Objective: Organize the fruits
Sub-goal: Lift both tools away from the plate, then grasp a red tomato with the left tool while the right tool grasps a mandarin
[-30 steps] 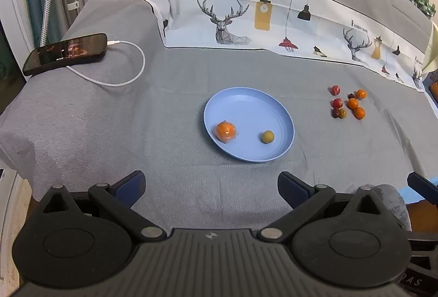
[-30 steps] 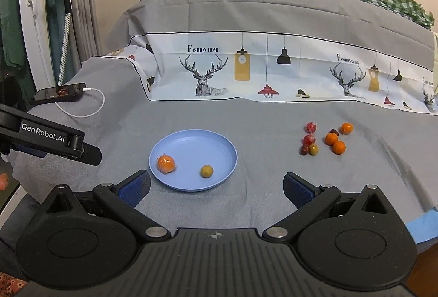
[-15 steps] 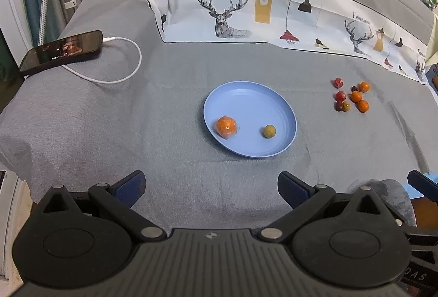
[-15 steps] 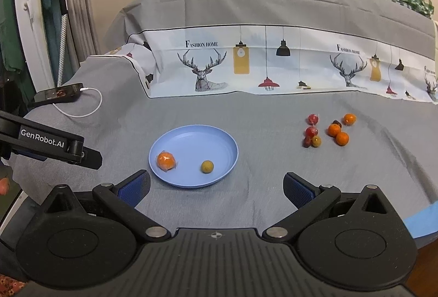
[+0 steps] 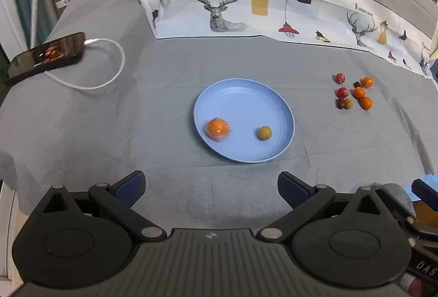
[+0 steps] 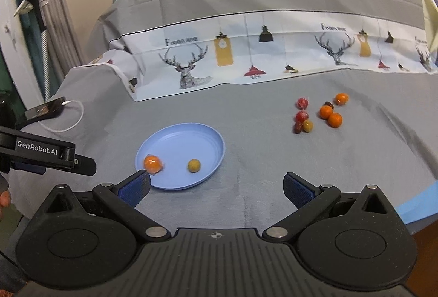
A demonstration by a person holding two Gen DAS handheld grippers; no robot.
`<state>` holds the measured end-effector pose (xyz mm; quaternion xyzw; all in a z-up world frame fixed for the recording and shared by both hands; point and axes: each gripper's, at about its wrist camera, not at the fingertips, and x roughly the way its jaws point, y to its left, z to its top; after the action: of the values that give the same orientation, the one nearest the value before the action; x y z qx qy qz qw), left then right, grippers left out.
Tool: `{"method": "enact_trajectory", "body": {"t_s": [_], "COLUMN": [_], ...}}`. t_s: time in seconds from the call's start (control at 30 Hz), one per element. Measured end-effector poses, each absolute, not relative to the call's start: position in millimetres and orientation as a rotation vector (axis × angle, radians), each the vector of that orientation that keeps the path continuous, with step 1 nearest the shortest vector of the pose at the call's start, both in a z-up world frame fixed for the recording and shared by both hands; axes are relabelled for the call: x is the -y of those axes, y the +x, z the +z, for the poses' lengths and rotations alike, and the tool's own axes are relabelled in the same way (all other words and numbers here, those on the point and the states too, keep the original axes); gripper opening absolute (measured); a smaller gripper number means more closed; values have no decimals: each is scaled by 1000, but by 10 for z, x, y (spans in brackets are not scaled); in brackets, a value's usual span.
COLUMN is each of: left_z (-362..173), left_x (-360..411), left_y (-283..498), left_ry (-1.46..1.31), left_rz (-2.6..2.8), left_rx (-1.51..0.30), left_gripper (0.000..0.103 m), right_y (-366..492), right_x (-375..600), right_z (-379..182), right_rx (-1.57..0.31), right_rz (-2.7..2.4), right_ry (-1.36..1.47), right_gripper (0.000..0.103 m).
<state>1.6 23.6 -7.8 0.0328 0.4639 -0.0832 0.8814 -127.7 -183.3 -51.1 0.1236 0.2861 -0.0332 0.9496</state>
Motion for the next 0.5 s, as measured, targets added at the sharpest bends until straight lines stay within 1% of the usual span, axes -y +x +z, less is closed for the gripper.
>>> {"method": "enact_trajectory", "body": {"t_s": [0.2,0.5], "left_z": [-46,-82], "left_x": [144,1181], "left_y": [228,753], "left_ry": [83,172], "left_rz": [-220,-337], "left_rx": [-959,-906], "left_gripper": [103,103], "right_y": [-1189,-817], "right_x": [2274,3160], "right_z": [-537,-782], "right_rx": [-542,-572], "right_rz": [-183,-362], "right_ry": [288,319], "right_gripper": [102,102]}}
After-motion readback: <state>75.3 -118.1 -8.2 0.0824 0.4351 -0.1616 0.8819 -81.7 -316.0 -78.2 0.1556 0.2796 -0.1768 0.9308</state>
